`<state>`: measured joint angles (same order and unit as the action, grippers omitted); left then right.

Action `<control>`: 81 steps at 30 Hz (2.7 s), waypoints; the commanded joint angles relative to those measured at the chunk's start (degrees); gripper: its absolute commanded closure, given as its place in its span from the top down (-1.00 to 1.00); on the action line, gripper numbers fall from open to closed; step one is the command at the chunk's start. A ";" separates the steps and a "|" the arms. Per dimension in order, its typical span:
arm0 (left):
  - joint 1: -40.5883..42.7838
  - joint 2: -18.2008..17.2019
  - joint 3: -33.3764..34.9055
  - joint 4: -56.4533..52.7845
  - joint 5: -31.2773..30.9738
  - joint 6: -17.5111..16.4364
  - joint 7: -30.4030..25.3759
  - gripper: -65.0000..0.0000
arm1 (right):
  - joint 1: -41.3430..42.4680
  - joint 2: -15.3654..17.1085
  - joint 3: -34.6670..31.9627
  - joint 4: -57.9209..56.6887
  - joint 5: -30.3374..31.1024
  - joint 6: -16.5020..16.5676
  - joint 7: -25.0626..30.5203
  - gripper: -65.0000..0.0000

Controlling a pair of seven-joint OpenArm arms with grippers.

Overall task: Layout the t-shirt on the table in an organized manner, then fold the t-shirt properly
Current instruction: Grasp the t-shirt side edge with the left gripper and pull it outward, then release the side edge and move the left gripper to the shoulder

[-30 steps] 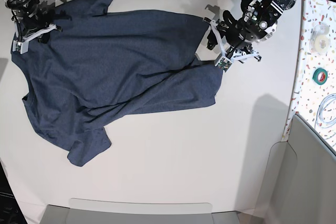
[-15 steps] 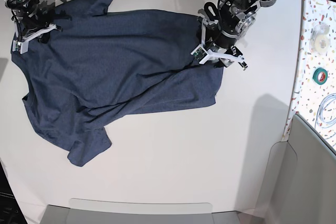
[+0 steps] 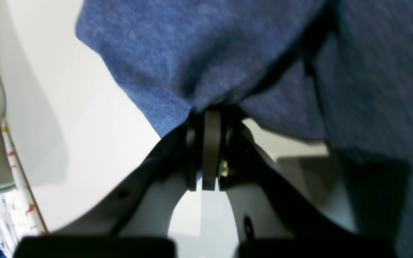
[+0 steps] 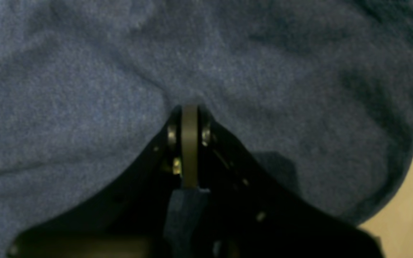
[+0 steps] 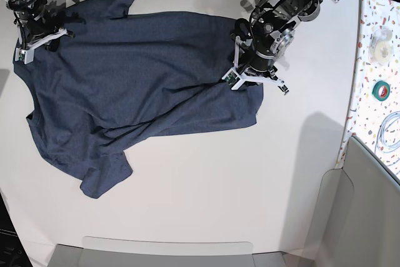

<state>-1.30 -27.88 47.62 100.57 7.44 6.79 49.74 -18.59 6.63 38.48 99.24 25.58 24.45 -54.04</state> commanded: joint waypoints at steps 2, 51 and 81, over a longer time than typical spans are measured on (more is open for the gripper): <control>-2.08 -0.47 -0.36 3.56 0.60 0.38 -0.81 -0.94 | -0.62 0.18 -0.11 -0.03 -1.01 0.04 -2.53 -1.00; -23.18 16.32 -41.24 -10.77 -5.38 -1.20 2.00 0.28 | -1.94 0.18 -0.11 -0.03 -1.01 0.04 -2.62 -1.00; 6.97 22.65 -45.90 -0.40 -33.07 -15.53 16.68 -0.16 | -2.73 0.44 -0.11 0.32 -1.01 0.04 -2.62 -1.00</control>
<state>5.30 -5.34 1.39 99.81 -25.10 -8.60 64.90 -20.38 6.79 38.33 99.63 26.24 24.47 -53.39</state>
